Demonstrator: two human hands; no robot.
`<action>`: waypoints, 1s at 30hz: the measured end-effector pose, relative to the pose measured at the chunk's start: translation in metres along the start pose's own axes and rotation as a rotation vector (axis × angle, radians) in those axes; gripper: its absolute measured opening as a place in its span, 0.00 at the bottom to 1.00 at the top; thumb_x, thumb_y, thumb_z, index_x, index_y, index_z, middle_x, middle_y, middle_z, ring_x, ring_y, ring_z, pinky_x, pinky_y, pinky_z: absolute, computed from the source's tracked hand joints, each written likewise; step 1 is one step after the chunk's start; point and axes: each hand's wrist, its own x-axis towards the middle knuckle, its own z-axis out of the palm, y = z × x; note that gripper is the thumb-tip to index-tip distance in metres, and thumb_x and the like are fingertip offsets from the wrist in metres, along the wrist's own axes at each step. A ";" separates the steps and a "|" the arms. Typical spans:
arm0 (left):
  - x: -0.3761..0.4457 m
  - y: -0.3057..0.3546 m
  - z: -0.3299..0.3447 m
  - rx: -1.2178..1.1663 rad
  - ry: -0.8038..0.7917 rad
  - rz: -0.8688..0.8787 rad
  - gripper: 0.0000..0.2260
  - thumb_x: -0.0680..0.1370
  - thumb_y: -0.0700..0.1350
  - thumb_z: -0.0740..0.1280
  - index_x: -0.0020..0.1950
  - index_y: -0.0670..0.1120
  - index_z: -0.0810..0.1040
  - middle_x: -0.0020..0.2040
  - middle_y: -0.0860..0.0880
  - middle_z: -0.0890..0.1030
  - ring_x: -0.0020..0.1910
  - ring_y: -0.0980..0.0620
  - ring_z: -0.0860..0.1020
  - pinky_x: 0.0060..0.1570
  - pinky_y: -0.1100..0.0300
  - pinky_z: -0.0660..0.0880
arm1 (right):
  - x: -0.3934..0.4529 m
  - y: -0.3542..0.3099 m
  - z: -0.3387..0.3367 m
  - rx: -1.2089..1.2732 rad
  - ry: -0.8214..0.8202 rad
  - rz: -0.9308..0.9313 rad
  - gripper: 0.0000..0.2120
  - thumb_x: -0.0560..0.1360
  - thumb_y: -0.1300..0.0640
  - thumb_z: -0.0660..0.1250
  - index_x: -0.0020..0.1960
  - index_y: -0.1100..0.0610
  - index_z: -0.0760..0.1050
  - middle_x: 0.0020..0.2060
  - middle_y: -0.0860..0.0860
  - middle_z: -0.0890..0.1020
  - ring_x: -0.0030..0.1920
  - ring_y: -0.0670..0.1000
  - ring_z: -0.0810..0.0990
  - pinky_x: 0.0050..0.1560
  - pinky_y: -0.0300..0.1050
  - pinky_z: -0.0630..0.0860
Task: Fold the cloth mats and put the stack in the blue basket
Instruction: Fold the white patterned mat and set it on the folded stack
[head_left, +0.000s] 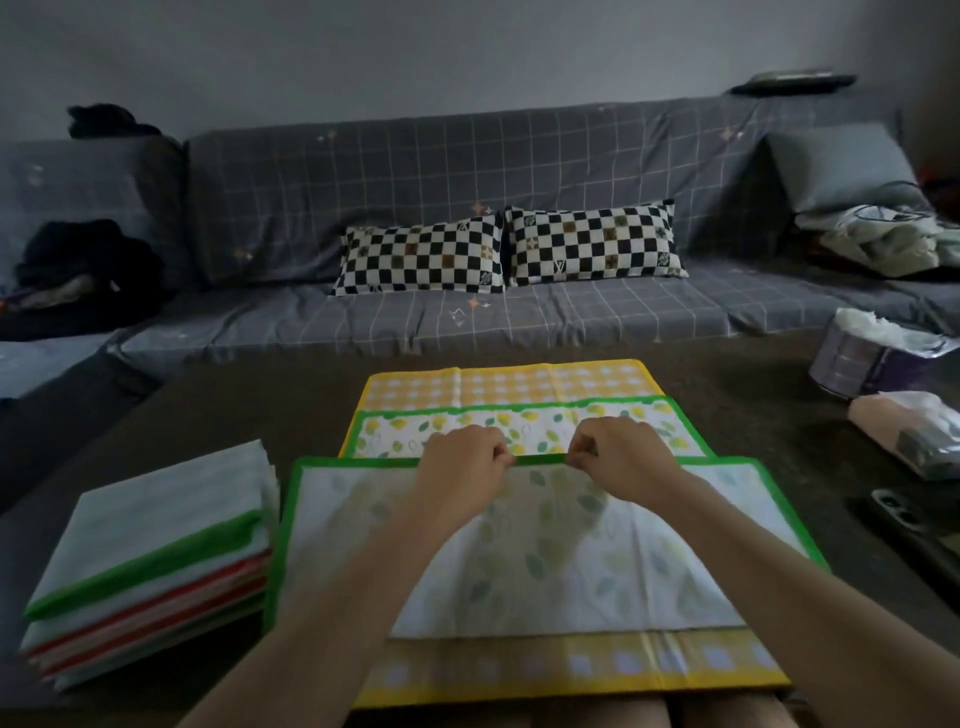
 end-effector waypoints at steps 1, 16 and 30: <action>0.001 -0.002 0.010 0.004 0.014 -0.008 0.09 0.80 0.48 0.61 0.46 0.46 0.79 0.43 0.51 0.80 0.42 0.51 0.77 0.53 0.53 0.73 | 0.004 0.003 0.008 0.001 -0.006 0.023 0.08 0.76 0.49 0.64 0.49 0.52 0.77 0.48 0.49 0.82 0.51 0.53 0.79 0.56 0.49 0.71; -0.049 0.002 0.078 0.211 -0.313 -0.113 0.26 0.82 0.57 0.43 0.79 0.50 0.48 0.78 0.49 0.36 0.76 0.49 0.33 0.72 0.41 0.34 | 0.003 0.019 0.075 0.001 0.163 0.070 0.11 0.76 0.46 0.62 0.55 0.49 0.78 0.53 0.47 0.78 0.58 0.52 0.72 0.61 0.47 0.62; -0.050 -0.002 0.086 0.176 -0.242 -0.131 0.25 0.82 0.57 0.42 0.77 0.57 0.39 0.78 0.51 0.37 0.76 0.50 0.34 0.73 0.42 0.34 | -0.067 0.041 0.089 -0.105 -0.064 0.145 0.27 0.78 0.37 0.38 0.76 0.41 0.41 0.77 0.45 0.44 0.76 0.49 0.39 0.74 0.49 0.37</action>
